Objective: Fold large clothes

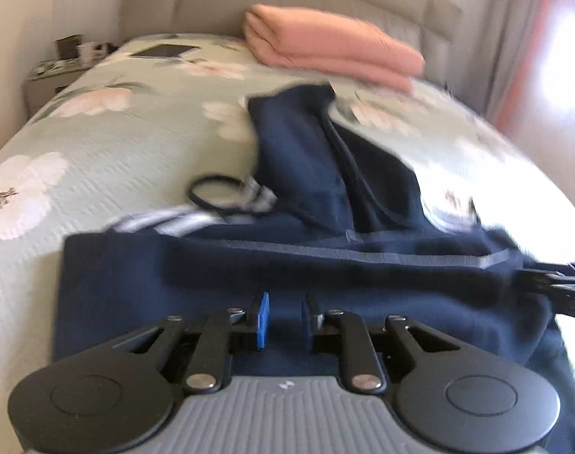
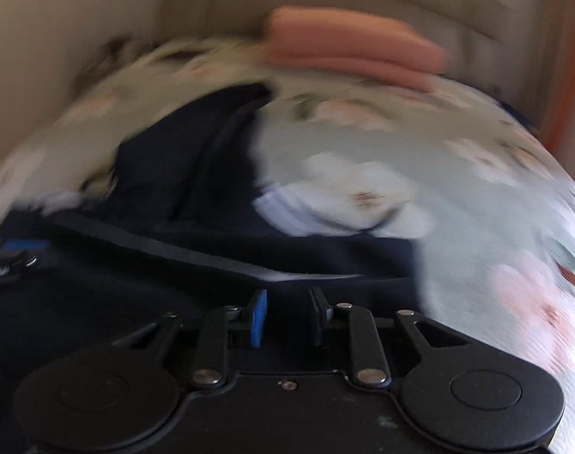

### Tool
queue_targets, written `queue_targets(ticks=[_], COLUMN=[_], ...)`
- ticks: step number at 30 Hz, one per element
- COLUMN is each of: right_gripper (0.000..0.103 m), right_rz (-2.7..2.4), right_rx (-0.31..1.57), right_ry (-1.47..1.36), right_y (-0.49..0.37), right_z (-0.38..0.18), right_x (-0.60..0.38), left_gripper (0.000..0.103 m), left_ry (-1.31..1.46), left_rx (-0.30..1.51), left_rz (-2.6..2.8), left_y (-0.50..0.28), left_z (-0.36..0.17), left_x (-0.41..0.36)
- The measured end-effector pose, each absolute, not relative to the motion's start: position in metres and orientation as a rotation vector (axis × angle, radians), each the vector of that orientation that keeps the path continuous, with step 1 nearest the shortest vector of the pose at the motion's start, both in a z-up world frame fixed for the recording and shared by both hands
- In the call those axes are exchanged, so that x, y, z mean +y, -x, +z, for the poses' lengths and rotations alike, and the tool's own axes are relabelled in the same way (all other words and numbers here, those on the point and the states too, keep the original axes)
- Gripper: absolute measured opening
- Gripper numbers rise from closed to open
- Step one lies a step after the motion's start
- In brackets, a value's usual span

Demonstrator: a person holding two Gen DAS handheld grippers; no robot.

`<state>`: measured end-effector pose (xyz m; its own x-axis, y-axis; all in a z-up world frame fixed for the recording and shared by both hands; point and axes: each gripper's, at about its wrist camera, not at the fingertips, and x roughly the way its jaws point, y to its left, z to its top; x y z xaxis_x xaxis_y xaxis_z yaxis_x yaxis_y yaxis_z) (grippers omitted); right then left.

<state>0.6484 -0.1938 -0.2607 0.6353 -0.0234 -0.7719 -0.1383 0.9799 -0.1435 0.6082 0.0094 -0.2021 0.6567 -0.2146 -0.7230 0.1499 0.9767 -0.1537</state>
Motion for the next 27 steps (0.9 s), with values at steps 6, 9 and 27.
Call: queue_targets(ticks=[6,9,27], right_gripper=[0.0,0.012,0.083], right_rz=[-0.044,-0.034,0.162], right_rx=[1.032,0.949,0.682], right_ry=[0.005,-0.045,-0.506], right_y=[-0.659,-0.672,-0.97], right_z=[-0.272,-0.242,-0.244], right_x=[-0.26,-0.268,-0.218], left_gripper=[0.017,0.019,0.05], left_ry=[0.187,0.171,0.122], left_rx=[0.853,0.85,0.612], left_rz=[-0.154,-0.149,-0.169], left_y=[-0.604,-0.604,-0.585], left_z=[-0.221,-0.217,-0.25], left_x=[0.042,0.045,0.027])
